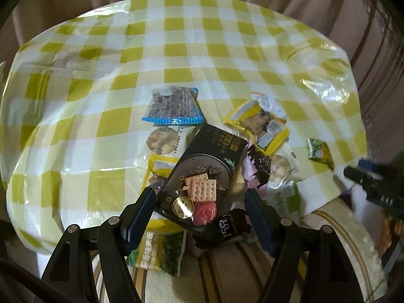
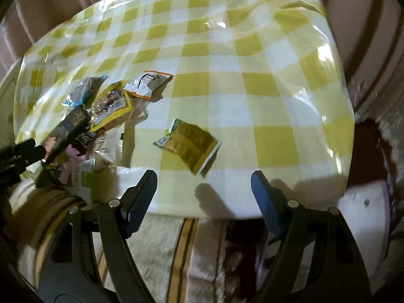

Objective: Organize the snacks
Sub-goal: 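Grasp the black biscuit tin with the left tool while the right tool grasps the yellow-green packet, then carry both snacks into the white bin and release them from both tools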

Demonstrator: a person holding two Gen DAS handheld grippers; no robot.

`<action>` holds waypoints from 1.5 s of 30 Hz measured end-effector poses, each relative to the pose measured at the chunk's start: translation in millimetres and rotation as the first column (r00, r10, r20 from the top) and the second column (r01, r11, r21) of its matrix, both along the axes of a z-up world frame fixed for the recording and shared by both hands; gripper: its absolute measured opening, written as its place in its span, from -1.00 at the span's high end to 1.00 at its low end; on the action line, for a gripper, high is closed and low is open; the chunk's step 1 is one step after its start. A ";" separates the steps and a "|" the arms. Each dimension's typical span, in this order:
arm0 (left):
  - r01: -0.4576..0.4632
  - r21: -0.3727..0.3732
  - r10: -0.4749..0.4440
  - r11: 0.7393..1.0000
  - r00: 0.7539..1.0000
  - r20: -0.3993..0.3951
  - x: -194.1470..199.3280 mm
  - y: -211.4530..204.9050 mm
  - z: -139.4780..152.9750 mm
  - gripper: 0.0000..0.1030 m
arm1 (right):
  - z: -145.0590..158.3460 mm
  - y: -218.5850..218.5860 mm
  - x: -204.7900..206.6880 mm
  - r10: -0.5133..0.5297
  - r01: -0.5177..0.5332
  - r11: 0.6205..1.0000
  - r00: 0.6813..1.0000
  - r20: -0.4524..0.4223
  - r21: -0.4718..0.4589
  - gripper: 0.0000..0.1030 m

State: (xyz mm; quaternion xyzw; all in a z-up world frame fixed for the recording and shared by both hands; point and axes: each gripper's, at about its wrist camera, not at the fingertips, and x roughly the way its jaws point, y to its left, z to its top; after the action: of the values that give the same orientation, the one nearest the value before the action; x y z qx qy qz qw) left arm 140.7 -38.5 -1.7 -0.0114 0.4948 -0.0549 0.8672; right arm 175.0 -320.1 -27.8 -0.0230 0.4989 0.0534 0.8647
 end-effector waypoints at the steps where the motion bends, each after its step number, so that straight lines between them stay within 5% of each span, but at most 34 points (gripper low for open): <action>1: 0.005 0.009 -0.004 1.000 1.000 -0.004 2.2 -0.6 -2.0 -0.42 | -2.2 1.9 4.7 0.016 -0.016 1.000 1.000 -0.003 -0.014 -0.54; 15: 0.050 -0.004 -0.050 0.999 0.998 -0.034 29.4 0.8 -19.4 -0.30 | -35.3 24.2 60.4 0.313 -0.321 0.942 0.946 -0.085 -0.098 -0.54; 20: 0.066 -0.025 -0.067 0.997 0.997 -0.028 31.2 -0.1 -19.8 -0.15 | -42.3 21.0 73.6 0.304 -0.309 0.950 0.948 -0.097 -0.048 -0.46; 26: 0.077 -0.032 -0.078 0.997 0.997 -0.020 30.2 -1.2 -18.2 -0.08 | -38.3 22.1 73.9 0.260 -0.264 0.964 0.962 -0.079 -0.035 0.12; 39: 0.073 -0.026 -0.073 0.997 0.997 0.000 18.1 -4.0 -9.5 0.07 | -33.6 23.3 35.8 0.176 -0.170 0.983 0.982 -0.073 0.072 0.20; 45: 0.074 -0.006 -0.075 0.997 0.996 -0.038 22.0 -7.4 -15.5 -0.15 | -25.2 18.6 18.8 0.156 -0.151 0.985 0.986 -0.061 0.085 0.20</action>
State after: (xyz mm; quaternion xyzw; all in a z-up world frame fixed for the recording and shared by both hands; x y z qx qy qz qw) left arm 162.7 -45.9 -17.2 0.0039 0.5112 -0.0882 0.8549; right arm 193.8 -301.6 -53.0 -0.0248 0.5222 0.1406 0.8408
